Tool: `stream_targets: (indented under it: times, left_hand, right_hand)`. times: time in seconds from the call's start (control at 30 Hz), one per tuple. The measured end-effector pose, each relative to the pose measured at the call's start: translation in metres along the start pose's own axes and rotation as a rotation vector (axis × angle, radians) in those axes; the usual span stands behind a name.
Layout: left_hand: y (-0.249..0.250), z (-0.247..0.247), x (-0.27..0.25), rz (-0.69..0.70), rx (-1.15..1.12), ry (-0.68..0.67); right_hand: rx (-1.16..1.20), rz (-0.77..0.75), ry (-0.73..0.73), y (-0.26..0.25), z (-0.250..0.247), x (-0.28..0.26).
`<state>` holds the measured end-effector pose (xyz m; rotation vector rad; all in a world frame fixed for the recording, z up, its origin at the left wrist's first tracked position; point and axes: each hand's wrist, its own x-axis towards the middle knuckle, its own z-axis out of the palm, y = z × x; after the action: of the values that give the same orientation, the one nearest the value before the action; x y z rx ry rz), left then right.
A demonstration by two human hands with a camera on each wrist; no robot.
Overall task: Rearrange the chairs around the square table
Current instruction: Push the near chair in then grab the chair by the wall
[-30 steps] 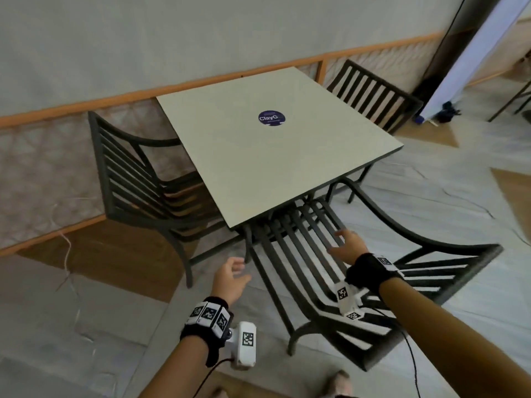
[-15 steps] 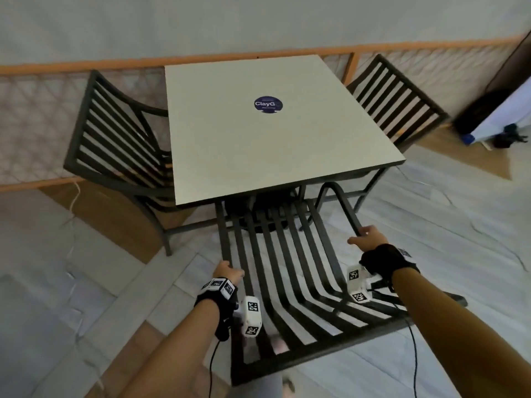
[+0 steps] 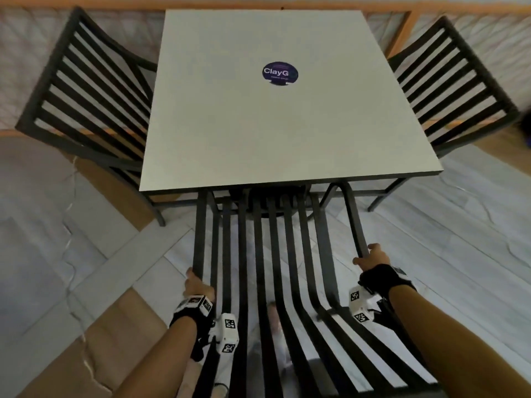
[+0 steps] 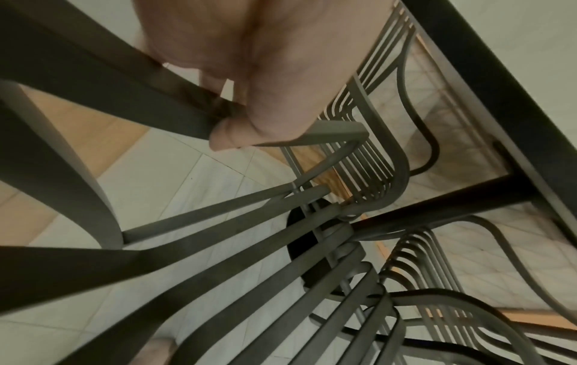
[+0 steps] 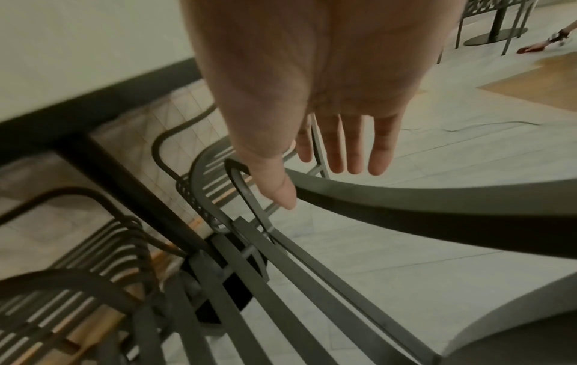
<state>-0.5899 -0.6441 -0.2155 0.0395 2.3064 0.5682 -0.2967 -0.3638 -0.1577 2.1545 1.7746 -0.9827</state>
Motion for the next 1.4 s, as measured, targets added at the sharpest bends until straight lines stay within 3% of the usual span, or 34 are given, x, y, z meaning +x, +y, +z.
stream_targets:
  times: [0.3, 0.63, 1.07, 1.23, 1.4]
  left_hand:
    - [-0.003, -0.002, 0.017, 0.021, 0.018, -0.002]
    - [-0.001, 0.024, 0.0, 0.019, 0.007, -0.005]
    - [-0.006, 0.022, -0.016, 0.0, 0.047, 0.029]
    - [-0.004, 0.022, -0.023, -0.049, 0.107, 0.032]
    - [0.013, 0.018, -0.057, -0.077, 0.228, -0.014]
  right_hand:
    - [-0.061, -0.03, -0.054, 0.02, 0.032, 0.051]
    - [-0.042, -0.038, 0.012, 0.043, 0.027, 0.067]
    - [-0.013, 0.004, -0.017, 0.059, 0.031, 0.052]
    - [-0.045, -0.038, -0.031, 0.06, 0.02, 0.052]
    - [-0.054, -0.175, -0.023, 0.055, -0.012, 0.035]
